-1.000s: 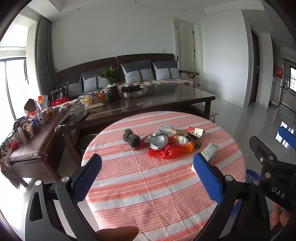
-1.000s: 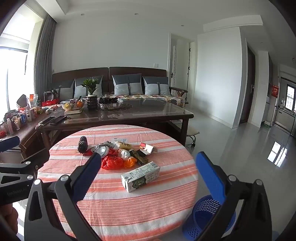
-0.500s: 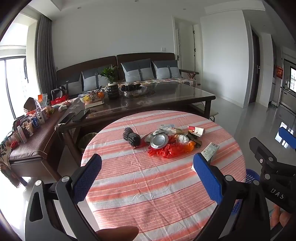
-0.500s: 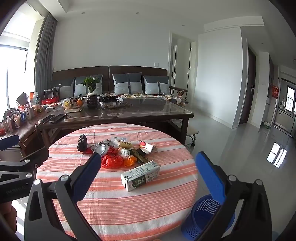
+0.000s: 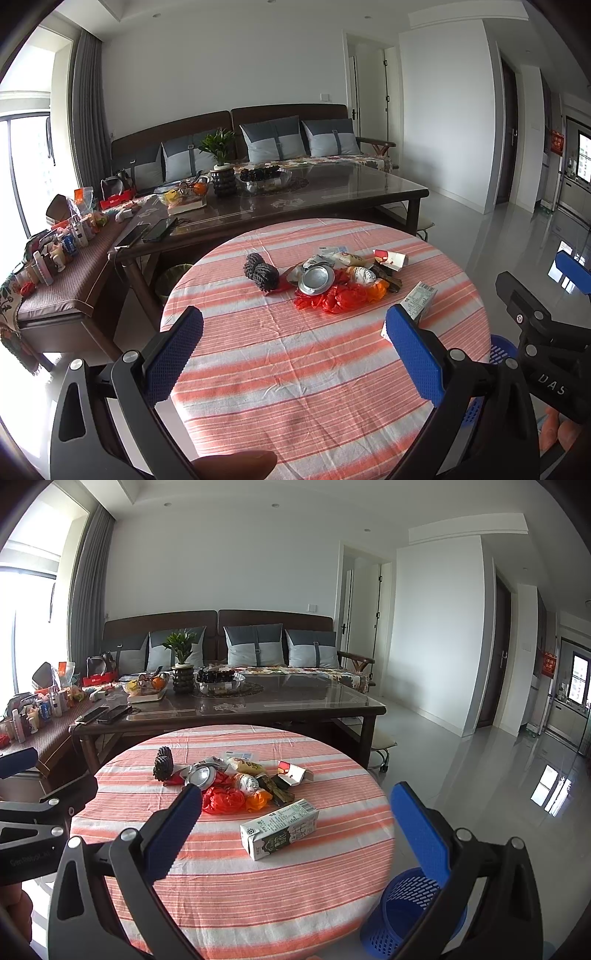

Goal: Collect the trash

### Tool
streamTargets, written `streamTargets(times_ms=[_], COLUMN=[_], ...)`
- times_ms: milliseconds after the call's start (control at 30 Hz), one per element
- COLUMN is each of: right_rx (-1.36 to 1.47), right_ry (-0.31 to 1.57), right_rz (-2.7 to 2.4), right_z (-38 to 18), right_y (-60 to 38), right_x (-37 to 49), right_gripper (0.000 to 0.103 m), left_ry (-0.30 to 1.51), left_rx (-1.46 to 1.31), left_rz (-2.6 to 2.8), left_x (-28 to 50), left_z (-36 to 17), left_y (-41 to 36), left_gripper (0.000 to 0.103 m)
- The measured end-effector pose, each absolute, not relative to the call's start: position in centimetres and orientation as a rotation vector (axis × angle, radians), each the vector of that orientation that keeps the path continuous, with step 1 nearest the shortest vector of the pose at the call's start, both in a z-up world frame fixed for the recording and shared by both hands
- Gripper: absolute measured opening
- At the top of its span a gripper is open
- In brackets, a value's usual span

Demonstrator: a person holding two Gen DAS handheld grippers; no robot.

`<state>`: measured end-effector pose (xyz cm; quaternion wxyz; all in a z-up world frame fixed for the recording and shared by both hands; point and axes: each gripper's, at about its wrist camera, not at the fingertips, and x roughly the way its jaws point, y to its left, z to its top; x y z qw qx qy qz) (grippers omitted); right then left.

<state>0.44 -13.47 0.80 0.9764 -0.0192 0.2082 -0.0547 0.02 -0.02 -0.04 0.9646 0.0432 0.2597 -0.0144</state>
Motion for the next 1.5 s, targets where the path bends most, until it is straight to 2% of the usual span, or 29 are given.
streamTargets(times_ms=[1500], right_rx=[-0.046], right_ry=[0.424], right_rz=[-0.113], right_z=[0.66], right_y=[-13.42], right_x=[0.57], right_gripper=[0.098], left_ry=[0.531], left_rx=[0.084], left_rz=[-0.027], left_x=[0.1], left_z=[-0.03], left_y=[0.07], left_gripper=[0.098])
